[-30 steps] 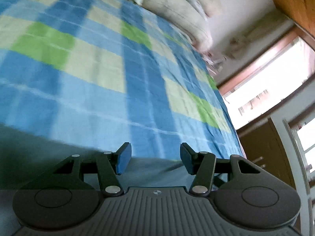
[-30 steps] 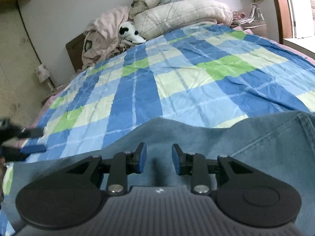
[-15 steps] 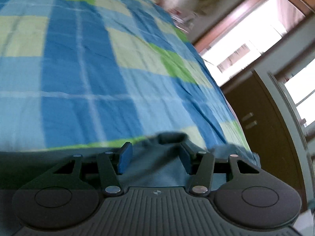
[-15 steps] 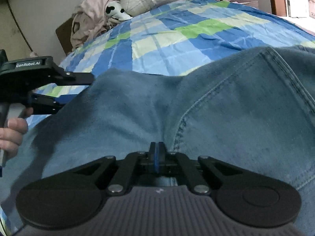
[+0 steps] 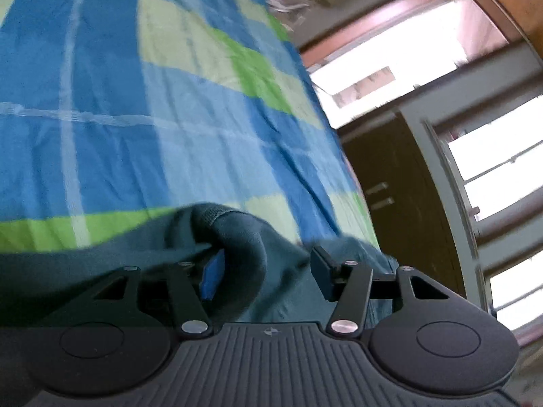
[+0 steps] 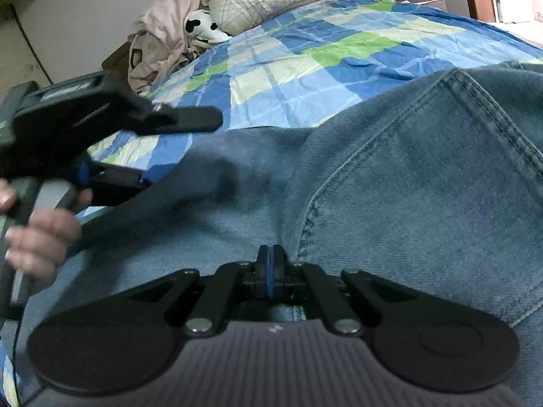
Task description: Fold clothes
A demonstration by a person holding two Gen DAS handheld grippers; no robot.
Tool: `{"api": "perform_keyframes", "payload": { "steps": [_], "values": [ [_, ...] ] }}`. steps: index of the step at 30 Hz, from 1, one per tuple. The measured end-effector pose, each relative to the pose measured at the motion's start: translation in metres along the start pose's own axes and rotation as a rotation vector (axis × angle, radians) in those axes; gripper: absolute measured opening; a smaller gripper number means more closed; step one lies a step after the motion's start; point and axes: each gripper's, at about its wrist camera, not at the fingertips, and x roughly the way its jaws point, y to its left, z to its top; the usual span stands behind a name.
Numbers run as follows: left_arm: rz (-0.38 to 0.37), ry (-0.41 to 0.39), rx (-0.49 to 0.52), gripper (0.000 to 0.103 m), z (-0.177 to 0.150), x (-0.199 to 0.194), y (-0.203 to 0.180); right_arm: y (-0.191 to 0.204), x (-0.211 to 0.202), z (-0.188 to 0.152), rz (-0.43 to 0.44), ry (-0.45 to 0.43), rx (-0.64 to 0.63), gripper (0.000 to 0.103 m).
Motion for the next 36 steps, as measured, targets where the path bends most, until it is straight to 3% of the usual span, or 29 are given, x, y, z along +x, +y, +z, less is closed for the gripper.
{"api": "perform_keyframes", "payload": {
  "steps": [1, 3, 4, 5, 12, 16, 18, 20, 22, 23, 27, 30, 36],
  "values": [
    [-0.007, -0.008, -0.039, 0.060, 0.004, 0.003, 0.004, -0.001, 0.000, 0.000, 0.003, -0.001, 0.004, 0.000],
    [-0.017, -0.026, -0.094, 0.046, 0.011, 0.005, 0.010, -0.003, 0.000, -0.001, 0.011, -0.005, 0.010, 0.000],
    [-0.004, -0.037, -0.100, 0.025, 0.014, 0.006, 0.009, -0.003, 0.000, -0.001, 0.013, -0.006, 0.011, 0.000],
    [0.022, -0.043, -0.085, 0.012, 0.017, 0.006, 0.005, -0.004, 0.001, -0.001, 0.015, -0.006, 0.011, 0.000],
    [0.135, -0.073, 0.123, 0.000, 0.036, 0.012, -0.032, -0.005, -0.001, 0.000, 0.025, -0.005, 0.031, 0.000],
    [0.191, -0.067, 0.129, 0.001, 0.057, 0.033, -0.019, -0.007, 0.000, 0.001, 0.030, -0.004, 0.039, 0.000],
    [0.179, -0.070, 0.135, 0.003, 0.055, 0.029, -0.020, -0.010, 0.000, 0.001, 0.041, -0.003, 0.064, 0.000],
    [0.151, -0.109, 0.136, 0.026, 0.053, 0.011, -0.023, -0.011, -0.001, 0.003, 0.045, -0.002, 0.078, 0.001],
    [0.131, -0.167, 0.148, 0.042, 0.053, -0.020, -0.026, -0.011, -0.006, 0.009, 0.068, -0.011, 0.095, 0.011],
    [0.136, -0.192, 0.160, 0.044, 0.053, -0.037, -0.027, -0.011, -0.008, 0.012, 0.073, -0.018, 0.096, 0.011],
    [0.200, -0.238, 0.186, 0.049, 0.048, -0.085, -0.026, -0.003, -0.017, 0.041, 0.081, -0.084, 0.038, 0.016],
    [0.266, -0.264, 0.171, 0.051, 0.031, -0.123, -0.005, 0.007, -0.010, 0.058, 0.066, -0.098, -0.022, 0.036],
    [0.405, -0.281, 0.109, 0.051, -0.012, -0.186, 0.056, 0.034, 0.029, 0.100, 0.017, -0.105, -0.144, 0.052]
  ]
}}
